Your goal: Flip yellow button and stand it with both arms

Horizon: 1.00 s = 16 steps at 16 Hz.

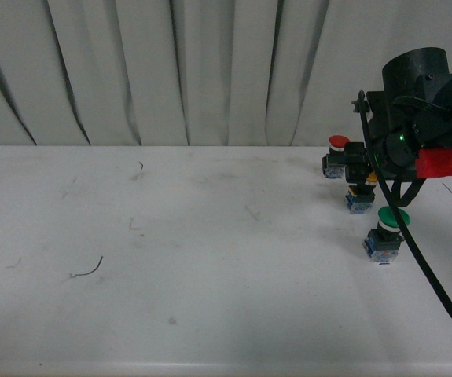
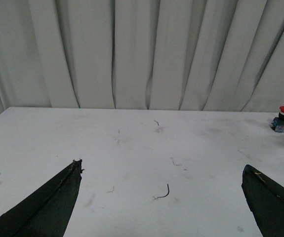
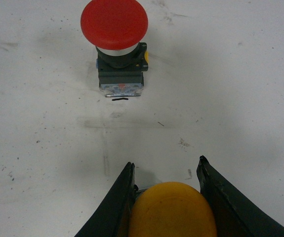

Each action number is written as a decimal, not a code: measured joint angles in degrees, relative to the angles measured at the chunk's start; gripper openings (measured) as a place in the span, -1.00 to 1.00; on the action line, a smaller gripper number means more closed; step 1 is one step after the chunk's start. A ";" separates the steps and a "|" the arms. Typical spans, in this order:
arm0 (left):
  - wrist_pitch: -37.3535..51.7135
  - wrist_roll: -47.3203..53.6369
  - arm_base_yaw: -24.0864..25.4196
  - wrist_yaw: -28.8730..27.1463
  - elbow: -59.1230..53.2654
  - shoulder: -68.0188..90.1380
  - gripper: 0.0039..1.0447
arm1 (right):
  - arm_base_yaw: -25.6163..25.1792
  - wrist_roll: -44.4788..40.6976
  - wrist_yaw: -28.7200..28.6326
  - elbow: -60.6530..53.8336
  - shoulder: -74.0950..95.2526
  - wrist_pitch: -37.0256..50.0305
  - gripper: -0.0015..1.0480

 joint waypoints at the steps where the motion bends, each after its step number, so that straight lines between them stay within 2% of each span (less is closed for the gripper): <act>1: 0.00 0.00 0.00 -0.02 0.00 0.00 0.88 | -0.07 -0.22 0.09 0.00 -0.02 0.02 -0.32; 4: -0.02 0.00 0.00 -0.02 0.00 0.00 0.88 | -0.09 -0.66 0.09 0.20 0.07 -0.20 -0.32; 5: -0.02 0.00 0.00 -0.02 0.00 0.00 0.88 | -0.09 -0.72 0.02 0.22 0.07 -0.22 -0.19; 10: -0.02 0.00 0.00 -0.02 0.00 0.00 0.88 | -0.11 -0.70 0.00 0.24 0.07 0.11 0.87; 16: 0.00 -0.02 0.00 -0.02 0.00 0.00 0.88 | -1.86 0.85 -3.52 -3.85 -4.50 4.31 0.87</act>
